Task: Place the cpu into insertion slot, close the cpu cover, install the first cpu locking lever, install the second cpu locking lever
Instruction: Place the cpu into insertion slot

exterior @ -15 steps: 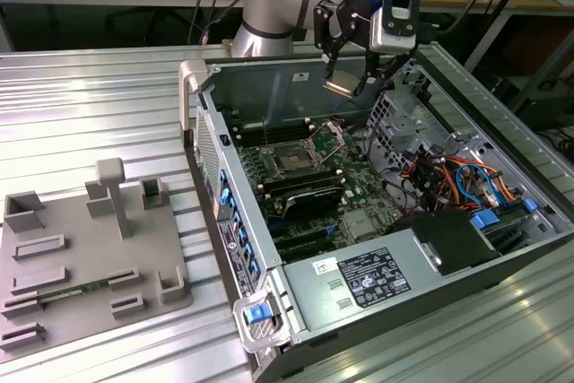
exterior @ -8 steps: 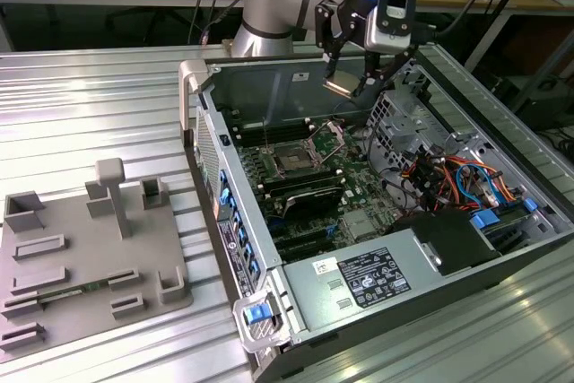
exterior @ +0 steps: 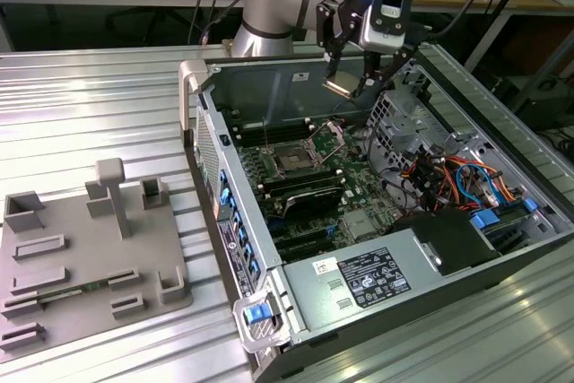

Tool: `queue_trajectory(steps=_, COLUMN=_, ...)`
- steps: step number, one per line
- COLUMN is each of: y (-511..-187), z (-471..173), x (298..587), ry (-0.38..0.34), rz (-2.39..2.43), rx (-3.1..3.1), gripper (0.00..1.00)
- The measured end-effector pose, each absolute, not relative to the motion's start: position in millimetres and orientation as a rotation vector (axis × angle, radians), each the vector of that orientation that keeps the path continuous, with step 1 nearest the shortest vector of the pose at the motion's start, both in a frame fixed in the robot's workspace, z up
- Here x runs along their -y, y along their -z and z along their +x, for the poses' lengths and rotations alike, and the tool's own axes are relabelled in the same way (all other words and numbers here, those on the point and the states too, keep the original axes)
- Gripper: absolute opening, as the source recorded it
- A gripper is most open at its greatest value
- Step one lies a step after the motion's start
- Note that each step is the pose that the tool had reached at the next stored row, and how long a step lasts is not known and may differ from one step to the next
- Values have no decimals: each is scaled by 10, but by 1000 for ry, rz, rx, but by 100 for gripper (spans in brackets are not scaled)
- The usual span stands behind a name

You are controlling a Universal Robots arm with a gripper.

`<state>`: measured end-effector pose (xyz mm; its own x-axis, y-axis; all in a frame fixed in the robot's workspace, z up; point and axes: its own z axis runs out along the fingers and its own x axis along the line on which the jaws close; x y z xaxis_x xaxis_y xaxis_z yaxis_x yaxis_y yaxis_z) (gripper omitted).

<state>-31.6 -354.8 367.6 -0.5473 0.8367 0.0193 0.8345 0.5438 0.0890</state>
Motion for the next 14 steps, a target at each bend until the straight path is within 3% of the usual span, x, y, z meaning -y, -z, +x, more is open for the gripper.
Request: queue_trajectory(steps=14, y=-3675, z=-319, x=3548, ry=-136, rz=1530, rx=-2710, gripper=55)
